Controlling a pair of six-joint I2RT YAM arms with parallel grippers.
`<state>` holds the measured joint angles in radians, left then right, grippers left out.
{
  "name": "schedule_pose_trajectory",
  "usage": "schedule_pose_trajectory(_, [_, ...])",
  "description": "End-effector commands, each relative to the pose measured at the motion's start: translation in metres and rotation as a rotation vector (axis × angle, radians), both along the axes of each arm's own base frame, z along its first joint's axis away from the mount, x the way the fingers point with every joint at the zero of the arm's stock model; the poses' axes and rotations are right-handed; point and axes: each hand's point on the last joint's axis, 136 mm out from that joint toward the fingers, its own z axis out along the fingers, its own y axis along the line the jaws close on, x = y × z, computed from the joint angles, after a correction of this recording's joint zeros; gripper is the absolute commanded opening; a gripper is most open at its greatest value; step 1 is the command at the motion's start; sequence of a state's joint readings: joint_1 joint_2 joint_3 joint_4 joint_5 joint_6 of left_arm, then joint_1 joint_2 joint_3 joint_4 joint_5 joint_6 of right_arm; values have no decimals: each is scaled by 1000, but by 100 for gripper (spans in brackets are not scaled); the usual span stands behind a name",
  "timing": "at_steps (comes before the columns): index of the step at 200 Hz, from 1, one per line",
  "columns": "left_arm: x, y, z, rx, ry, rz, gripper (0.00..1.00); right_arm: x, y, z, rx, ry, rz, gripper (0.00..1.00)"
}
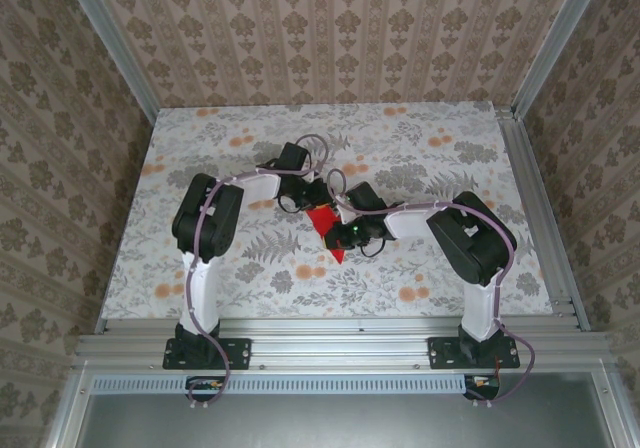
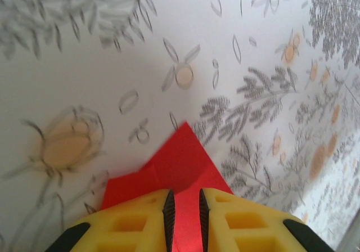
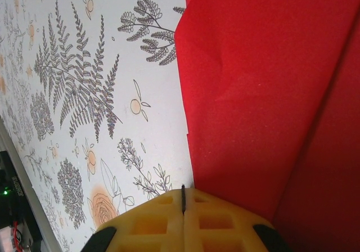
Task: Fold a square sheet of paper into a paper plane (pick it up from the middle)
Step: Fourth fold the wing at the center of the table.
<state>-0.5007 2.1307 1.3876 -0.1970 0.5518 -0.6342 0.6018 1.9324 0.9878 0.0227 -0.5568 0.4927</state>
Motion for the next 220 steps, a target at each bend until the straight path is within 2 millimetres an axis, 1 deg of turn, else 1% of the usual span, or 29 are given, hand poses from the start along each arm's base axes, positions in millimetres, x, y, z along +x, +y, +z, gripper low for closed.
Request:
schedule_pose_trajectory(1, [41, 29, -17, 136, -101, 89, 23, -64, -53, -70, -282, 224, 8, 6])
schedule_pose_trajectory(20, [46, 28, -16, 138, -107, 87, 23, -65, -54, -70, -285, 223, 10, 6])
schedule_pose_trajectory(33, [45, 26, -22, 145, -90, 73, 23, -65, -54, -70, -285, 222, 11, 6])
schedule_pose_trajectory(64, [44, 31, -33, 181, -91, 61, 23, -66, -54, -70, -285, 223, 11, 6])
schedule_pose_trajectory(65, [49, 37, -32, 181, -91, 76, 23, -66, -54, -70, -286, 222, 12, 6])
schedule_pose_trajectory(68, [53, 44, -33, 182, -89, 92, 23, -66, -54, -70, -285, 222, 13, 6])
schedule_pose_trajectory(81, [59, 48, -30, 175, -101, 99, 23, -66, -54, -70, -284, 223, 14, 6])
schedule_pose_trajectory(109, [71, 45, -13, 138, -143, 97, 23, -67, -54, -70, -284, 226, 15, 6])
schedule_pose_trajectory(126, [74, 39, 2, 91, -169, 89, 23, -67, -54, -69, -281, 225, 12, 6])
schedule_pose_trajectory(141, [73, 36, 18, 64, -187, 80, 23, -65, -49, -65, -256, 224, 11, 7])
schedule_pose_trajectory(160, [67, 39, 36, 58, -212, 76, 24, -59, -40, -56, -209, 213, 8, 7])
schedule_pose_trajectory(164, [65, 39, 43, 55, -222, 75, 24, -58, -38, -54, -199, 210, 6, 8])
schedule_pose_trajectory(180, [54, 43, 60, 51, -240, 68, 26, -49, -28, -38, -150, 184, 1, 13])
schedule_pose_trajectory(181, [53, 43, 59, 54, -235, 67, 26, -49, -28, -37, -148, 182, 2, 13])
schedule_pose_trajectory(200, [32, 45, 77, 41, -237, 52, 28, -39, -17, -13, -93, 144, -1, 19])
schedule_pose_trajectory(220, [5, 45, 87, 37, -230, 32, 30, -30, -9, 16, -36, 98, -8, 24])
